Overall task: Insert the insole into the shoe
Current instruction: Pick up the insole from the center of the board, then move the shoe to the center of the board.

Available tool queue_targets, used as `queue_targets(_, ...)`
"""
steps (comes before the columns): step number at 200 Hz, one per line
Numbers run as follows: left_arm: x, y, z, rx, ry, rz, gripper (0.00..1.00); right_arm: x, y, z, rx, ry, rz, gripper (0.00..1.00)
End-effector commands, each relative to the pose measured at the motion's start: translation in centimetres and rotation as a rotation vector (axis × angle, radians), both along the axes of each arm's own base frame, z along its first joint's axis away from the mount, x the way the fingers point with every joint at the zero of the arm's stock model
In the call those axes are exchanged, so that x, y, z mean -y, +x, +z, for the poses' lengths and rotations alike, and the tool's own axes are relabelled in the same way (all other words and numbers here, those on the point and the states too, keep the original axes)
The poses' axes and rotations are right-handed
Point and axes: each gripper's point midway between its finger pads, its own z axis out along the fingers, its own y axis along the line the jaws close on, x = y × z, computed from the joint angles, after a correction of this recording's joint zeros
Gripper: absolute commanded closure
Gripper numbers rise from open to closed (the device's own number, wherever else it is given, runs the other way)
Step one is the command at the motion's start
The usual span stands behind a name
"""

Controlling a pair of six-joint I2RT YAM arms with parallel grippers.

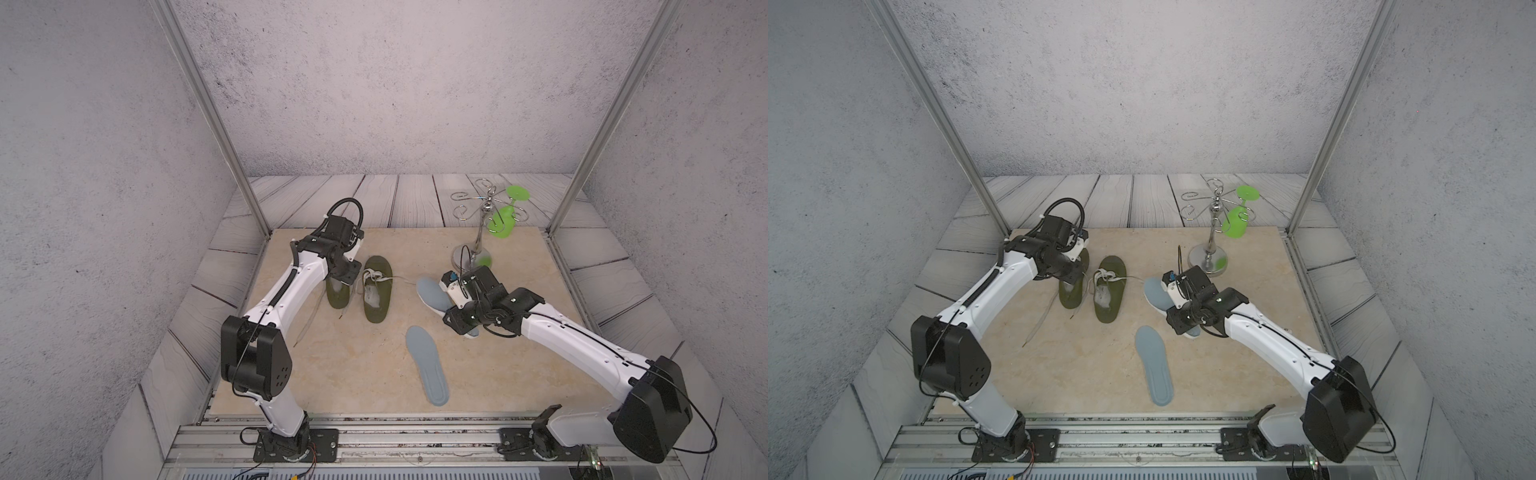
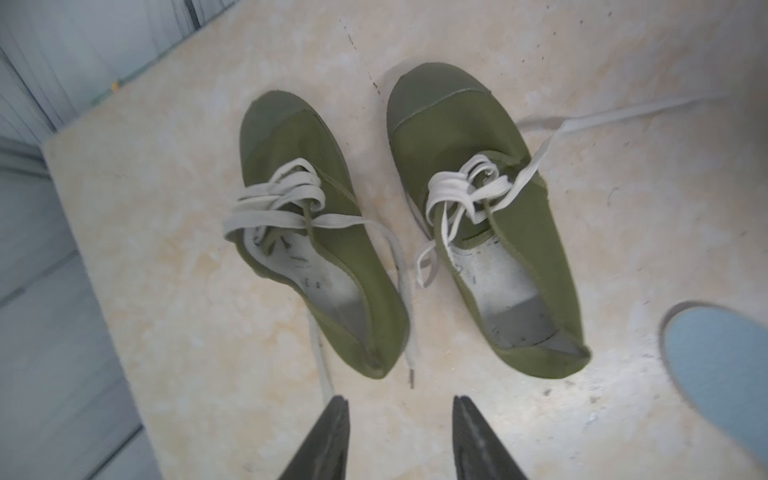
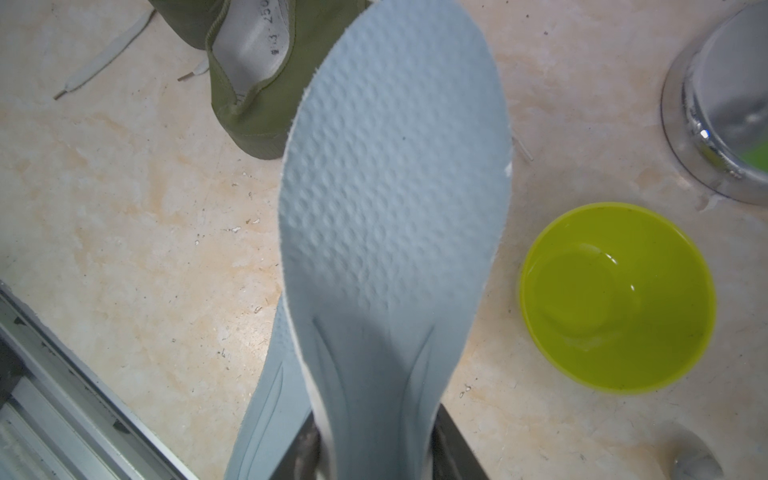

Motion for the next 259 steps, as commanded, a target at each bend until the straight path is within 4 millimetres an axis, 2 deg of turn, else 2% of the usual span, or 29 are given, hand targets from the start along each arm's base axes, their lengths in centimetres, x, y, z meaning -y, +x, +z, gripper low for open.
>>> queue_targets(1,-0.7,1.0,2.3,0.209,0.113,-0.21,0.57,-0.6,0.5,0.1,-0.018,0.019,0.027,0.6)
queue_targets(16,-0.8,0.5,2.0,0.201,0.079,-0.298,0.59,-0.7,0.9,-0.1,-0.027,0.018,0.034,0.6)
queue_targets(57,-4.7,1.7,-0.7,0.097,0.237,-0.382,0.66,-1.2,1.6,0.0,-0.043,0.023,0.046,0.6)
queue_targets(99,-5.6,2.3,-2.6,0.055,0.203,-0.516,0.67,-1.7,2.0,-0.3,-0.07,0.033,0.037,0.6)
queue_targets(133,-7.4,3.6,-3.2,0.096,0.163,-0.538,0.69,-2.1,2.5,-1.1,-0.085,0.018,0.043,0.6)
queue_targets(155,-7.2,3.5,-3.1,0.127,0.109,-0.611,0.71,-2.3,3.3,-1.8,-0.108,-0.015,0.055,0.6)
queue_targets(191,-6.9,5.4,-3.6,0.193,0.109,-0.616,0.72,-2.7,4.4,-1.1,-0.097,-0.014,0.05,0.6)
queue_targets(259,-5.5,7.2,-5.5,0.244,0.108,-0.679,0.73,-2.5,4.5,-1.6,-0.121,-0.046,0.051,0.6)
